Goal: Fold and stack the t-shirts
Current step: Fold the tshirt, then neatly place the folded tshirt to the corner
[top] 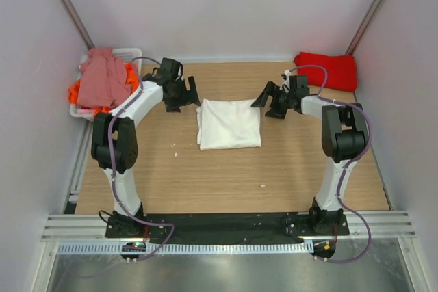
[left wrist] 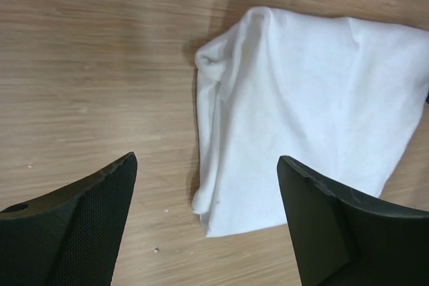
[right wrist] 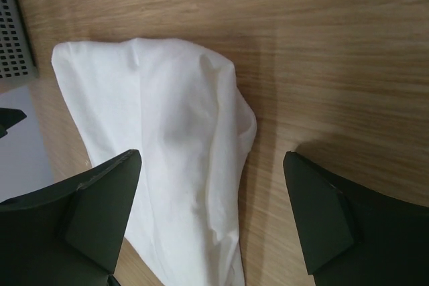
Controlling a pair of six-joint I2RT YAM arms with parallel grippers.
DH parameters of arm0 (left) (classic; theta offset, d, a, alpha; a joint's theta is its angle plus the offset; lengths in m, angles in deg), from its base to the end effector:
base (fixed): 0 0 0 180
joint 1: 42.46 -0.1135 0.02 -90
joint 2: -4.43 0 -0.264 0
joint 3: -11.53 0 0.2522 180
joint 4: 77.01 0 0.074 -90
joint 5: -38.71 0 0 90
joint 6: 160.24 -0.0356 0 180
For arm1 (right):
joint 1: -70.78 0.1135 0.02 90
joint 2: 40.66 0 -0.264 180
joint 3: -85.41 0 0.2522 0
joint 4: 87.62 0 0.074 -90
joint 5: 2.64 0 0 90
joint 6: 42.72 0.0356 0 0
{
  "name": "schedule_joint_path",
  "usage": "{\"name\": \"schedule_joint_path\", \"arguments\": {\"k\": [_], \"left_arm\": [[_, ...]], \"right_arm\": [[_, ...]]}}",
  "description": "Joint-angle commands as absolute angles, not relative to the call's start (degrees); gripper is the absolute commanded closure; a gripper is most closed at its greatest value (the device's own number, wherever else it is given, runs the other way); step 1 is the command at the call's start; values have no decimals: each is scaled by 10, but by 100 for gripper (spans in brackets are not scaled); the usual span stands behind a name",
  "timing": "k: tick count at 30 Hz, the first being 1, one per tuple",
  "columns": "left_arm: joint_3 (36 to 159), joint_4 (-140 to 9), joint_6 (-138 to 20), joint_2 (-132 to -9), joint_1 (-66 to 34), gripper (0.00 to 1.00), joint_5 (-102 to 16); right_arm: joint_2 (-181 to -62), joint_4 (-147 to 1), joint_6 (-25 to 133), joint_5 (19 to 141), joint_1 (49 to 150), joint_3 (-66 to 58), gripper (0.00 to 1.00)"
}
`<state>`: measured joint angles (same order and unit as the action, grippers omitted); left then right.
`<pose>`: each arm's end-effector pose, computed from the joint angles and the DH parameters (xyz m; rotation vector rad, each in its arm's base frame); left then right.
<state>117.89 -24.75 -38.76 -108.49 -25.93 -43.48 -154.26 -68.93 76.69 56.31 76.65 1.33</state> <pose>0.4108 -0.1270 0.2344 -0.2958 2.6442 -0.4678 0.4107 0.0607 0.1532 0.2453 2.4501 0.9315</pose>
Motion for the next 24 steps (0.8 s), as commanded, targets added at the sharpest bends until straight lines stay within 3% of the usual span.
{"name": "schedule_joint_path", "arguments": {"k": [1, 10, 17, 24], "left_arm": [[1102, -332, -362, -1038, -259, 15, -404], [1085, -467, -329, -1139, -254, 17, -300], [1127, -444, -323, -1192, -255, 42, -302], [1134, -446, -324, -1205, -255, 50, -284]], "right_arm": [[-1583, -747, 794, 539, 770, 9, 6], [-1627, -775, 801, 521, 782, 5, 11], [-1657, -781, 802, 506, 807, -16, 21], [-1662, -826, 819, 471, 813, -7, 39]]}}
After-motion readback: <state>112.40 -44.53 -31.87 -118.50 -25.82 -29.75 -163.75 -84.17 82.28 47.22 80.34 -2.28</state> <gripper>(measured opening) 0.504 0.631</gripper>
